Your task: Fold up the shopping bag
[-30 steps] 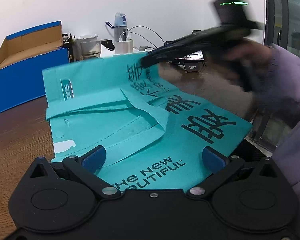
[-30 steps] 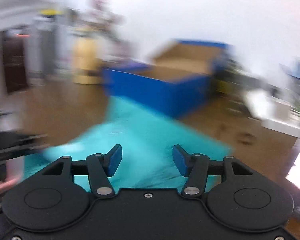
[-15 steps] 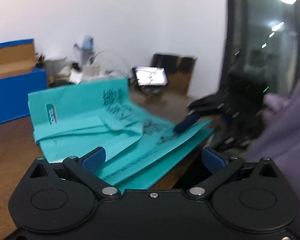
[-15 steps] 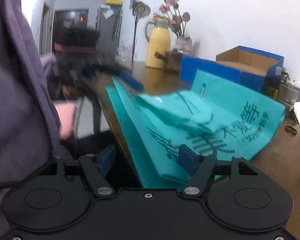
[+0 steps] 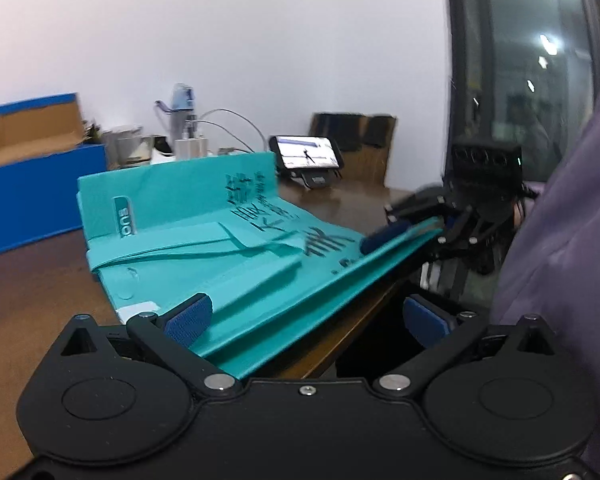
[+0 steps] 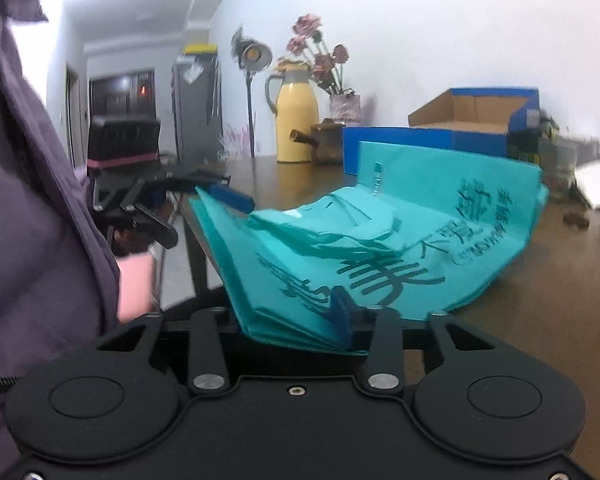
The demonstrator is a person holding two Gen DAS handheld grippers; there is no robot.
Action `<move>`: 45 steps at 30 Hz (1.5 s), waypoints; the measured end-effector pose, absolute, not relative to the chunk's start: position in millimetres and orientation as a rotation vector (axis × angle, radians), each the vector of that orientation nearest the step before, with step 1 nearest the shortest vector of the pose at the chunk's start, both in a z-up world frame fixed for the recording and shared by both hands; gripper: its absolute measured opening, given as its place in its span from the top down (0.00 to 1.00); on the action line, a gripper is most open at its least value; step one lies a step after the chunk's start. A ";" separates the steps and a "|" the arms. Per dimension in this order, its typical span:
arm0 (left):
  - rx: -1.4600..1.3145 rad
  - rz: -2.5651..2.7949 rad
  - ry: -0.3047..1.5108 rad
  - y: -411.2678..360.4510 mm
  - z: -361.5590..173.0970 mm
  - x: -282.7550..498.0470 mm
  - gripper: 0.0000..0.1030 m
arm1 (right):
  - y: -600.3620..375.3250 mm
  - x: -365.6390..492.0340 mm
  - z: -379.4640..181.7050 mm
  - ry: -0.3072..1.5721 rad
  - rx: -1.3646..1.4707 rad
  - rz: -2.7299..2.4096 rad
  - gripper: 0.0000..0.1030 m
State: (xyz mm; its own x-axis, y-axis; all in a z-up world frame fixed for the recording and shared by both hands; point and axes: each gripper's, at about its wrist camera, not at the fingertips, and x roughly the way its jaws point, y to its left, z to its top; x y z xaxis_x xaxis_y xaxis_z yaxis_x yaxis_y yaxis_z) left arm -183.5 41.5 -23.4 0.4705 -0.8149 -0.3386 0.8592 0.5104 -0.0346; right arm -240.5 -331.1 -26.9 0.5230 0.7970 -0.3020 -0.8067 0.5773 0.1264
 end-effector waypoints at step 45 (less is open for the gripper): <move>0.155 -0.479 0.372 -44.3 -1.0 -156.9 0.47 | -312.9 -221.0 -28.8 0.329 -0.006 0.450 0.70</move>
State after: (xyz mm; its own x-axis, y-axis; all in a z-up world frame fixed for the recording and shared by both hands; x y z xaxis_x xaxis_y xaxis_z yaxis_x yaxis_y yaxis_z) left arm -156.9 -44.3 -1.0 0.8222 -0.4202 -0.3839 0.4761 0.8774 0.0593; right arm -221.0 -312.9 -28.8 0.8486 0.4262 -0.3136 -0.4281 0.9013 0.0664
